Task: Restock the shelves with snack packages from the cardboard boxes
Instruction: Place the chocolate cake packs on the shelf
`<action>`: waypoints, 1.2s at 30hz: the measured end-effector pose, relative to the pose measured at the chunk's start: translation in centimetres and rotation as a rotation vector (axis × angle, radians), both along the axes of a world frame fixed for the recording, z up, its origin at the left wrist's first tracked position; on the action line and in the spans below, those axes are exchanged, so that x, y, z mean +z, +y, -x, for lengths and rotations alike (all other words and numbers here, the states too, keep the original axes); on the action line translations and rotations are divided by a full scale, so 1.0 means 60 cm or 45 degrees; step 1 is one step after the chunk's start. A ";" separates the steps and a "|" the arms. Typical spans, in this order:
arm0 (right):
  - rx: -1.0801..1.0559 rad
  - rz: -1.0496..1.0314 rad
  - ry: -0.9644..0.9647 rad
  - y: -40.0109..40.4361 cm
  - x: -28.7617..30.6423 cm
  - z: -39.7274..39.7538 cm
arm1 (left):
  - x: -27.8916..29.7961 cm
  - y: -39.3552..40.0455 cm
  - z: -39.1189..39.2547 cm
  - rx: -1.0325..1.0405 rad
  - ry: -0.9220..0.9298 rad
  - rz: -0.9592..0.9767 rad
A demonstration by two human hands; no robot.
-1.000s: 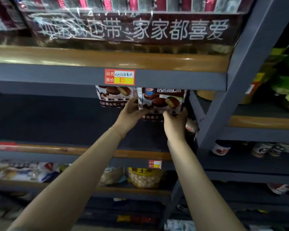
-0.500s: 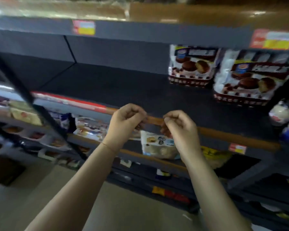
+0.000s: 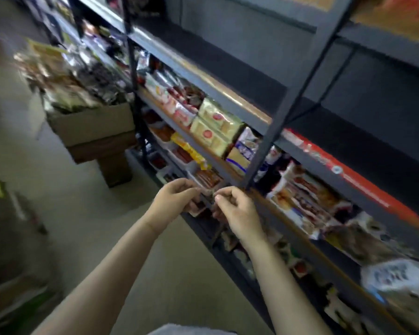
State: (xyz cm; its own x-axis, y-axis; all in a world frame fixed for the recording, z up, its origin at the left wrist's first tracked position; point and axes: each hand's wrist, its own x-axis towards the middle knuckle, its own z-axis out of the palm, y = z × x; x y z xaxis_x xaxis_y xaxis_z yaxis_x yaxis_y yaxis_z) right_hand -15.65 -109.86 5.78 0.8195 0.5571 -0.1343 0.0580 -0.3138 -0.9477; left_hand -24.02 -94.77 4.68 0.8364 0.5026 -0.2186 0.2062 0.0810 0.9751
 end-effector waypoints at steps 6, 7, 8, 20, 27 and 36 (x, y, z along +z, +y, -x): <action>0.176 0.056 0.023 0.225 -0.004 -0.014 | -0.026 0.212 0.040 0.148 0.104 0.001; 0.192 0.070 0.043 0.260 -0.012 -0.021 | -0.035 0.243 0.040 0.197 0.104 0.009; 0.199 0.079 0.069 0.294 -0.023 -0.030 | -0.044 0.271 0.038 0.241 0.102 0.008; 0.396 0.133 0.223 0.806 -0.118 -0.252 | -0.068 0.767 -0.116 0.480 0.372 -0.035; 0.517 0.159 0.173 1.072 -0.091 -0.354 | -0.056 1.002 -0.205 0.617 0.308 0.022; 0.290 0.346 0.104 1.371 -0.143 -0.425 | -0.121 1.326 -0.292 0.524 0.328 0.015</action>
State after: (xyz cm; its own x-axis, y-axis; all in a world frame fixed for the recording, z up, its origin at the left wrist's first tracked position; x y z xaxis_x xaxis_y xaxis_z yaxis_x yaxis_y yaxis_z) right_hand 9.84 -27.62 -2.83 0.6588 0.6591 -0.3628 0.0829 -0.5429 -0.8357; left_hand -6.48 -15.21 -2.55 0.4868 0.7765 -0.4001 0.3894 0.2171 0.8951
